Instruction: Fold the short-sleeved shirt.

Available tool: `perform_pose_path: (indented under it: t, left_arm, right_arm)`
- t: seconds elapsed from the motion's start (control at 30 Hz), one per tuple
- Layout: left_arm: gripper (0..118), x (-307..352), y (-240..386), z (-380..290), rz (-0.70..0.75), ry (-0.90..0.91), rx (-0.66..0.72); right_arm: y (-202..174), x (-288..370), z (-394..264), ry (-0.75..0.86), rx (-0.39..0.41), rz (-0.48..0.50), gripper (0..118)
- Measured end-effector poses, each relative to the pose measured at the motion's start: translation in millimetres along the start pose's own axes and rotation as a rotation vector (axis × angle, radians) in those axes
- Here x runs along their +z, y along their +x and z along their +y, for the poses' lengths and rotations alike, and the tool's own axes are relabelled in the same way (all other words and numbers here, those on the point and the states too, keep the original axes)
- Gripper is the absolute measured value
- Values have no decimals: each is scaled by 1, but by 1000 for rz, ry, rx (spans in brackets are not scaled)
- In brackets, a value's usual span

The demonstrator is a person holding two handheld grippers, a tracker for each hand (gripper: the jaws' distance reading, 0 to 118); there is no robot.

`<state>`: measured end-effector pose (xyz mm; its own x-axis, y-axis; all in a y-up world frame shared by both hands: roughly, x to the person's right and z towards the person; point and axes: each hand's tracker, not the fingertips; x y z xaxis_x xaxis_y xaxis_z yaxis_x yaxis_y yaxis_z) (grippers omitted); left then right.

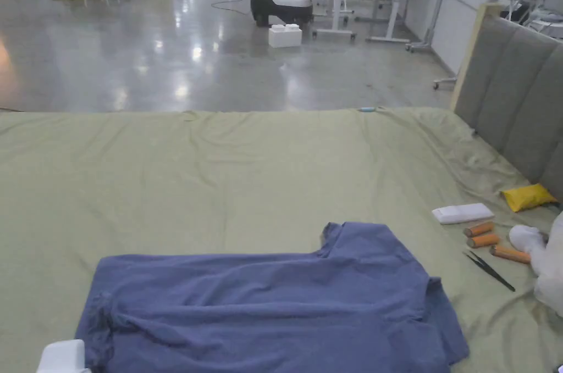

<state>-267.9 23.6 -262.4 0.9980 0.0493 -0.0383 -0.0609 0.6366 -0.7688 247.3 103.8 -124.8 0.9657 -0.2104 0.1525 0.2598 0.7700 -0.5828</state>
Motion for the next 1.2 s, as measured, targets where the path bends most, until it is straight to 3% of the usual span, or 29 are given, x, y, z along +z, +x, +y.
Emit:
perform_pose_path:
  t: [0.03, 0.1, 0.13, 0.17, 0.2, 0.23, 0.27, 0.33, 0.37, 0.4, 0.53, 0.73, 0.97, 1.0, 1.03, 1.07, 1.1, 1.2]
  left_arm:
    - [2, 1, -1, 1, -5, -4, -2]
    - [2, 4, 0, 1, -8, -10, -7]
    - [2, 5, 0, 1, -9, -12, -5]
    - [2, 5, 0, 2, -8, -11, -3]
    - [2, 2, -2, 1, -8, -12, -1]
    - [2, 4, -2, 1, -10, -12, 1]
    - [1, 5, -3, 1, -10, -12, 4]
    - [0, 11, -6, 5, -17, -15, 23]
    - [0, 20, -9, 5, -25, -7, 31]
    - [0, 30, -12, 5, -37, 0, 33]
    - [0, 80, -28, 2, -69, 60, 99]
    - [0, 150, -36, -54, -91, 32, 92]
    - [1, 168, -28, -114, -62, -40, 21]
    - [16, 162, -28, -116, -69, -45, 28]
    - [41, 160, -27, -116, -69, -55, 41]
    - [81, 161, -28, -115, -51, -58, 50]
    - [97, 165, -29, -114, -35, -39, 61]
    - [96, 206, -26, -90, -11, 184, 61]
  right_arm:
    - [5, -31, -1, -35, -33, 1, 82]
    - [13, -82, -4, -119, -102, -53, 73]
    - [21, -107, -7, -160, -114, -71, 70]
    - [25, -125, -11, -195, -112, -103, 58]
    - [27, -137, -15, -230, -83, -136, 56]
    - [22, -129, -14, -170, -50, -133, 45]
    - [15, -116, -11, -137, -28, -122, 13]
    - [2, -107, -6, -141, 37, -76, 13]
    - [-4, -106, -4, -145, 89, -159, 13]
    - [-7, -100, -1, -132, 104, -141, 13]
    - [-10, -66, 8, -96, 51, -139, 13]
    - [-7, 1, -23, -125, 136, -124, 13]
    - [4, 28, -64, -193, 147, -120, 14]
    - [5, 24, -64, -213, 147, -120, 21]
    - [4, 24, -63, -228, 154, -138, 38]
    - [4, 25, -60, -220, 160, -148, 64]
    - [6, 31, -56, -175, 177, -158, 71]
    - [5, 60, -31, -41, 145, -75, 71]
